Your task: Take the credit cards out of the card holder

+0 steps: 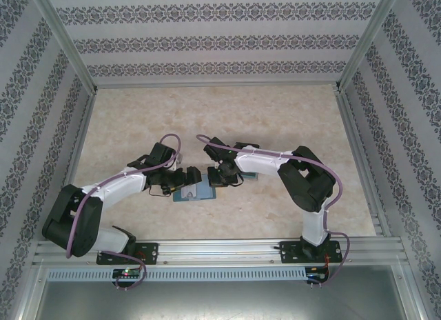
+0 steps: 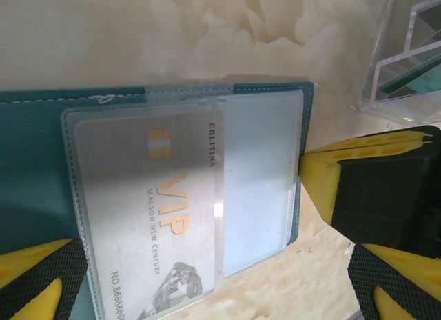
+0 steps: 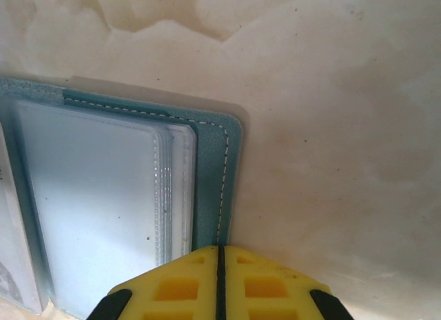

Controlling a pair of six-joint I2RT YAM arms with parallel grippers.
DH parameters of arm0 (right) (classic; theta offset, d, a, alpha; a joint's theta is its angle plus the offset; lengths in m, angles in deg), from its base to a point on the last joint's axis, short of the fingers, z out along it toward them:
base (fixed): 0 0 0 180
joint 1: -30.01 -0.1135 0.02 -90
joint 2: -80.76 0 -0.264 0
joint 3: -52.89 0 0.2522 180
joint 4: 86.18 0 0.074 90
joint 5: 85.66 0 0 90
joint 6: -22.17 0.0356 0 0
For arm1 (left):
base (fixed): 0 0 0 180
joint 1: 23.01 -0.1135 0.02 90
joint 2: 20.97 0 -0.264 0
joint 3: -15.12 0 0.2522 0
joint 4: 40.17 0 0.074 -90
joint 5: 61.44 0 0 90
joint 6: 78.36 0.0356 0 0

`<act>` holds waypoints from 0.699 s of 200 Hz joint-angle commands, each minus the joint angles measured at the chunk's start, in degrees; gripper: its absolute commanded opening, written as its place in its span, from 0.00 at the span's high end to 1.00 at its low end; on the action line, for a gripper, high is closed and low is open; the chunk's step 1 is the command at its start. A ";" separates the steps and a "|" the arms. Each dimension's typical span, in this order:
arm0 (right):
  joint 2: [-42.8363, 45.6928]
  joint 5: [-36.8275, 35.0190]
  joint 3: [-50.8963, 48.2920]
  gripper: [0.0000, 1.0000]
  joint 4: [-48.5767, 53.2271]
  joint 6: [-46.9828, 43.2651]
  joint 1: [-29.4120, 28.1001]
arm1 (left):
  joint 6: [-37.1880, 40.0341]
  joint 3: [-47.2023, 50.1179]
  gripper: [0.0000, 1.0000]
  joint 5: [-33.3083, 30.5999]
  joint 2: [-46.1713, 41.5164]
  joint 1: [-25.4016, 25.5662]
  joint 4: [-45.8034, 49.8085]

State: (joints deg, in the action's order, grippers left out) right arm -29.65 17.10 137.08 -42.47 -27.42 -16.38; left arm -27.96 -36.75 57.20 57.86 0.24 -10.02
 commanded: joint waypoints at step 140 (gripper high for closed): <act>-2.27 12.66 5.37 0.88 -9.50 0.23 -3.37 | -0.17 0.94 0.86 -14.89 -1.41 -0.47 8.41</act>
State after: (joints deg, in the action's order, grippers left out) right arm -29.13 25.45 141.45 -49.64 -27.82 -19.31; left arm -28.24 -36.73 44.26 56.54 0.13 -3.31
